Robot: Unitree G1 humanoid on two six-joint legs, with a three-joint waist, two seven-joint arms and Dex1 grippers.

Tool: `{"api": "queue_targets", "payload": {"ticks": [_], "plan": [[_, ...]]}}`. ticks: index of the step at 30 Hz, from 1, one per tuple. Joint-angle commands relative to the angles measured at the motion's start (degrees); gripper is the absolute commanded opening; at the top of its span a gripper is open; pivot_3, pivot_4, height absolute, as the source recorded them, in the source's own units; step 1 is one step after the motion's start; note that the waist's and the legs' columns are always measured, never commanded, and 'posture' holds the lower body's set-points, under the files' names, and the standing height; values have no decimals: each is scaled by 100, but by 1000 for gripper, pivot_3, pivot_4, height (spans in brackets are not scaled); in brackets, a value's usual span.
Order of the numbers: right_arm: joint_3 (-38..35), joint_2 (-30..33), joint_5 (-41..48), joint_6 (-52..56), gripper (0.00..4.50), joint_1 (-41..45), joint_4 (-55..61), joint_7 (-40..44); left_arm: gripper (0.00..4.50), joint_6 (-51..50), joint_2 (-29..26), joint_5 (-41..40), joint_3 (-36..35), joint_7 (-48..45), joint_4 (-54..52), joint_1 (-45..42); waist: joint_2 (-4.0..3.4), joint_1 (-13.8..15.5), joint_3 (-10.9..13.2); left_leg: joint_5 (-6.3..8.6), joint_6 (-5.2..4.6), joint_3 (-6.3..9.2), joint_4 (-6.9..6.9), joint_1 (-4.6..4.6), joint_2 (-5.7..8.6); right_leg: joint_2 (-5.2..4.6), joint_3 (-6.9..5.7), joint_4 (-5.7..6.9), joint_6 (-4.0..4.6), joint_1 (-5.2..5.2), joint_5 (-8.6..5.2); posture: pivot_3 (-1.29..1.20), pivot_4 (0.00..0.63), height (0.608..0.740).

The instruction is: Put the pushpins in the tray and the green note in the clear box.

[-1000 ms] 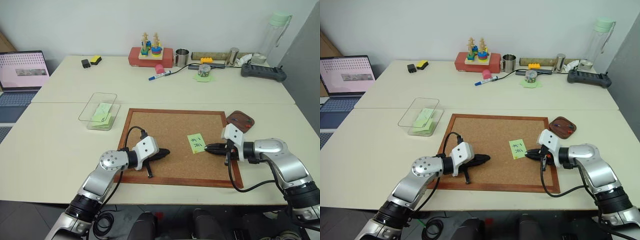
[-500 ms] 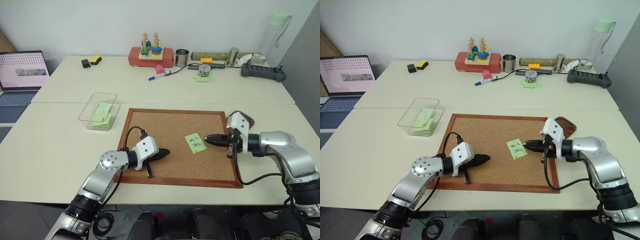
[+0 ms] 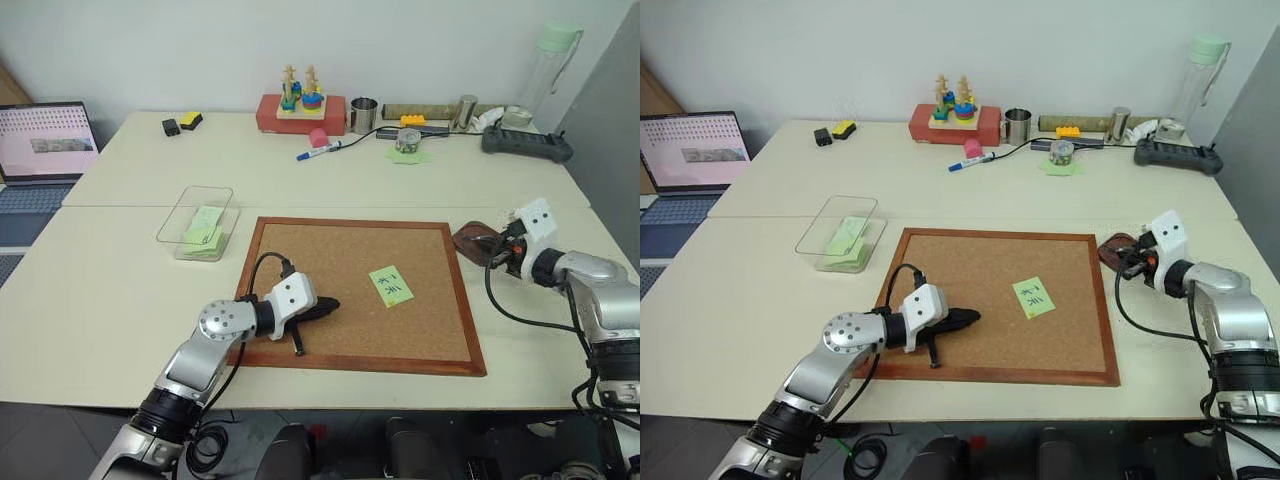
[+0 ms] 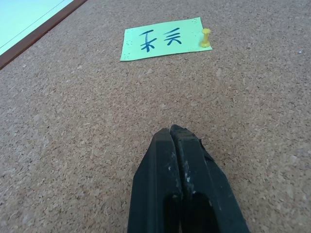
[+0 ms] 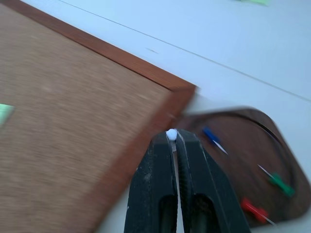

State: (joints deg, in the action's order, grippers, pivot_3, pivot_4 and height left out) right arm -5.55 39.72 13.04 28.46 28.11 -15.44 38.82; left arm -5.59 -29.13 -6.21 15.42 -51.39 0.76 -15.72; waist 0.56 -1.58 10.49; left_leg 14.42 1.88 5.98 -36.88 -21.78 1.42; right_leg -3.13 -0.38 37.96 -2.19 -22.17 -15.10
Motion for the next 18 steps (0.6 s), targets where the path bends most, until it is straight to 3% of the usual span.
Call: {"api": "queue_targets", "payload": {"ticks": [1, 14, 17, 18], "plan": [[-164, -98, -33, -344, 16, 172, -236, -107, 0, -112, -14, 176, 135, -26, 177, 99, 0, -1, 0, 0, 0, -1, -1, 1, 0, 0, 0, 0, -1, 2, 0, 0, 150, 740], [-163, -87, -41, -627, 2597, 297, -373, -14, 0, -138, -26, 151, 109, -23, 110, 160, -1, -2, 0, 0, 0, 0, 0, 0, 1, 1, 0, -1, 0, 2, 0, 0, 150, 740], [-28, 90, 189, -648, 3184, 62, 408, 624, 0, -130, -25, 145, 102, -26, 117, 160, -2, -2, 0, 0, 0, 0, 0, 0, 0, 1, 0, 0, 0, 2, 0, 0, 150, 740], [31, 149, 268, -638, 3184, -43, 692, 870, 0, -126, -26, 144, 100, -27, 118, 162, -3, -1, 1, 0, 0, 0, 0, 0, 1, 1, 0, 0, 0, 1, 0, 0, 150, 740]]}}
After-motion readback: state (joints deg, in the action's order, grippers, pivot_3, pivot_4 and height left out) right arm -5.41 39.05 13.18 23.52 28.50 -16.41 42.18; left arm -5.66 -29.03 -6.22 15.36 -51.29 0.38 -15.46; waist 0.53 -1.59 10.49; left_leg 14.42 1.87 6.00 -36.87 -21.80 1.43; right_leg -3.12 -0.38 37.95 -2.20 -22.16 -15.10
